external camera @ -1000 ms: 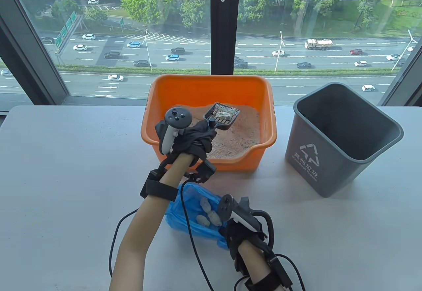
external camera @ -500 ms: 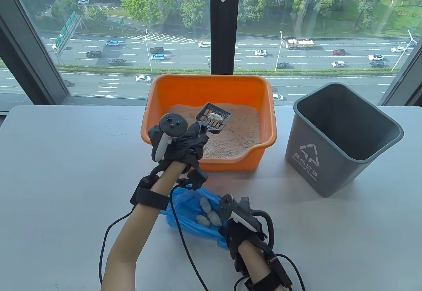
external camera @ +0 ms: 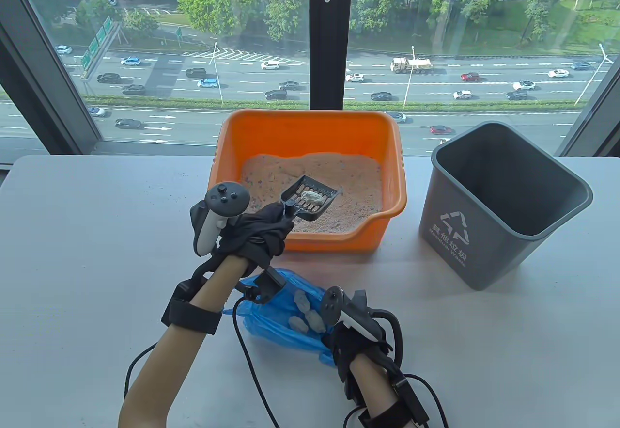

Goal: Scoop cat litter

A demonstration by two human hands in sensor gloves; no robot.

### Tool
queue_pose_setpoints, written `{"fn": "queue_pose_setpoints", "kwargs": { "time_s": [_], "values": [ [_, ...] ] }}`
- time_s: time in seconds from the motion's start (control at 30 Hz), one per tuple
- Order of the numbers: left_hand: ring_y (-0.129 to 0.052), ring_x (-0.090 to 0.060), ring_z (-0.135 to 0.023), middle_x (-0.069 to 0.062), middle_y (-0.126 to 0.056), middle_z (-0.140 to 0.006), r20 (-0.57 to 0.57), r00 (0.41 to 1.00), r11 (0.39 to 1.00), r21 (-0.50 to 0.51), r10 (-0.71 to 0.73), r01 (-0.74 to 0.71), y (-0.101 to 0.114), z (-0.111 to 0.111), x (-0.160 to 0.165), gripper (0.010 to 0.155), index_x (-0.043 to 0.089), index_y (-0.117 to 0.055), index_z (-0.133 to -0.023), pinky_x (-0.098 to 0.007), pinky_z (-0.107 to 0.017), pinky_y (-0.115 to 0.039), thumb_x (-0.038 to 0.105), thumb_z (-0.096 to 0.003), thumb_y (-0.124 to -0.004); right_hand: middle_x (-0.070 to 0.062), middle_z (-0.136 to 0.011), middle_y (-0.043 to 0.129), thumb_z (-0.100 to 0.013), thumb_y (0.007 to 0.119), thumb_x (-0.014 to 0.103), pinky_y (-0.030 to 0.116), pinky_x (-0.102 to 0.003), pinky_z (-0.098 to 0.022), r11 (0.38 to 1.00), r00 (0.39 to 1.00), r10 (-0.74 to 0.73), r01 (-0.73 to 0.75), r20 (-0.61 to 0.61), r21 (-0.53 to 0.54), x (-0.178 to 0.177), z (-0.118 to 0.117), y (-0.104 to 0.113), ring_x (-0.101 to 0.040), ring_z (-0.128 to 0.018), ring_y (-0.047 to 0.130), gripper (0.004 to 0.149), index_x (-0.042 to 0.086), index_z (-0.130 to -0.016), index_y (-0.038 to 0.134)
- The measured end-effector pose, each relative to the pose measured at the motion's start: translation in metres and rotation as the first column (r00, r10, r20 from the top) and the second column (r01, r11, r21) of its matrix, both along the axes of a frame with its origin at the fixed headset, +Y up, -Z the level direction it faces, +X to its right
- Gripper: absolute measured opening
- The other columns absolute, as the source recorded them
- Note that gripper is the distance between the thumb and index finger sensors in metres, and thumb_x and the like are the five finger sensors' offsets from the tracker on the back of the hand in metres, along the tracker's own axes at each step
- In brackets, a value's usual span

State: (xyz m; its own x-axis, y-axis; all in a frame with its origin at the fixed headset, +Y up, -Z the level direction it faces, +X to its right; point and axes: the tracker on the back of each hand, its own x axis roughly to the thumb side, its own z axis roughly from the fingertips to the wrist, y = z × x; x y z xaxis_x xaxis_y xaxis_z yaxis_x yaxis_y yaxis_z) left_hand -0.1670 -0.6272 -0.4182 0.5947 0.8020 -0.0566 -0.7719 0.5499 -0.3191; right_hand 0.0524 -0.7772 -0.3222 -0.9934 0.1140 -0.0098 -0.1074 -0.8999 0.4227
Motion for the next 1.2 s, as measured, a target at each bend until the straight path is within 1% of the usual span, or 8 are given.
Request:
{"fn": "queue_pose_setpoints", "kwargs": {
  "time_s": [0.2,0.37,0.6,0.7,0.8,0.93,1.07,1.2],
  "values": [
    [-0.093,-0.009,-0.033,-0.012,-0.082,-0.076,0.044,0.999,1.0,-0.008,0.007,-0.006,0.009,0.036,-0.029,0.063,0.006,-0.049,-0.106,-0.031,-0.031,-0.082,0.03,-0.0537,-0.074,-0.014,-0.072,0.069,-0.037,0.08,0.042,0.076,-0.039,-0.034,1.0,1.0,-0.001,0.001,-0.001,-0.003,0.0,0.0,0.0,-0.01,-0.037,0.084,0.073,0.019,-0.097,0.045],
    [-0.094,-0.011,-0.032,-0.015,-0.083,-0.075,0.125,0.992,0.999,-0.043,0.007,-0.002,0.013,0.076,-0.056,0.063,0.006,-0.051,-0.106,-0.032,-0.031,-0.082,0.029,-0.0534,-0.076,-0.014,-0.072,0.069,-0.037,0.08,0.042,0.076,-0.039,-0.034,1.0,1.0,0.0,0.0,-0.001,-0.002,0.0,0.0,0.0,-0.01,-0.037,0.084,0.073,0.02,-0.097,0.045],
    [-0.094,-0.011,-0.03,-0.016,-0.085,-0.074,0.229,0.963,0.977,-0.123,-0.141,0.173,0.006,0.117,-0.079,0.063,0.005,-0.054,-0.106,-0.033,-0.029,-0.081,0.028,-0.053,-0.078,-0.014,-0.072,0.069,-0.037,0.08,0.042,0.076,-0.039,-0.034,1.0,1.0,0.0,0.0,-0.003,-0.003,0.0,0.0,0.0,-0.01,-0.037,0.084,0.074,0.019,-0.097,0.044],
    [-0.094,-0.012,-0.029,-0.017,-0.086,-0.073,0.257,0.949,0.959,-0.166,-0.182,0.23,-0.001,0.122,-0.08,0.063,0.004,-0.055,-0.106,-0.033,-0.028,-0.082,0.028,-0.0528,-0.079,-0.014,-0.072,0.069,-0.037,0.08,0.042,0.076,-0.039,-0.034,1.0,1.0,-0.001,0.001,-0.003,-0.004,0.0,0.0,0.0,-0.01,-0.037,0.084,0.073,0.019,-0.097,0.045],
    [-0.094,-0.011,-0.026,-0.018,-0.087,-0.072,0.306,0.922,0.925,-0.22,-0.236,0.31,-0.005,0.116,-0.07,0.062,0.002,-0.057,-0.105,-0.032,-0.024,-0.081,0.028,-0.0527,-0.08,-0.014,-0.072,0.069,-0.037,0.08,0.042,0.076,-0.039,-0.034,1.0,1.0,-0.001,0.001,-0.002,-0.005,0.0,-0.001,0.0,-0.01,-0.037,0.084,0.073,0.019,-0.097,0.045],
    [-0.094,-0.007,-0.021,-0.016,-0.088,-0.073,0.32,0.866,0.861,-0.215,-0.385,0.462,-0.006,0.101,-0.039,0.062,0.003,-0.056,-0.105,-0.027,-0.019,-0.082,0.031,-0.0533,-0.078,-0.014,-0.072,0.069,-0.037,0.08,0.042,0.076,-0.039,-0.034,1.0,1.0,-0.001,0.001,-0.003,-0.004,0.0,-0.001,0.0,-0.01,-0.037,0.084,0.074,0.019,-0.097,0.045],
    [-0.093,-0.005,-0.015,-0.016,-0.09,-0.071,0.348,0.793,0.793,-0.184,-0.499,0.58,-0.007,0.098,-0.016,0.058,0.013,-0.058,-0.105,-0.025,-0.014,-0.082,0.034,-0.0543,-0.077,-0.015,-0.072,0.069,-0.037,0.08,0.042,0.076,-0.039,-0.034,1.0,1.0,-0.002,0.002,-0.003,-0.006,0.0,-0.001,0.0,-0.01,-0.037,0.084,0.073,0.019,-0.097,0.044],
    [-0.093,-0.005,-0.016,-0.016,-0.09,-0.072,0.351,0.79,0.797,-0.168,-0.502,0.581,-0.003,0.104,-0.015,0.059,0.012,-0.058,-0.105,-0.025,-0.015,-0.082,0.034,-0.054,-0.078,-0.015,-0.072,0.069,-0.037,0.08,0.042,0.076,-0.039,-0.034,1.0,1.0,-0.005,0.005,-0.003,-0.009,0.0,-0.001,0.0,-0.011,-0.037,0.084,0.074,0.019,-0.097,0.044]
  ]
}}
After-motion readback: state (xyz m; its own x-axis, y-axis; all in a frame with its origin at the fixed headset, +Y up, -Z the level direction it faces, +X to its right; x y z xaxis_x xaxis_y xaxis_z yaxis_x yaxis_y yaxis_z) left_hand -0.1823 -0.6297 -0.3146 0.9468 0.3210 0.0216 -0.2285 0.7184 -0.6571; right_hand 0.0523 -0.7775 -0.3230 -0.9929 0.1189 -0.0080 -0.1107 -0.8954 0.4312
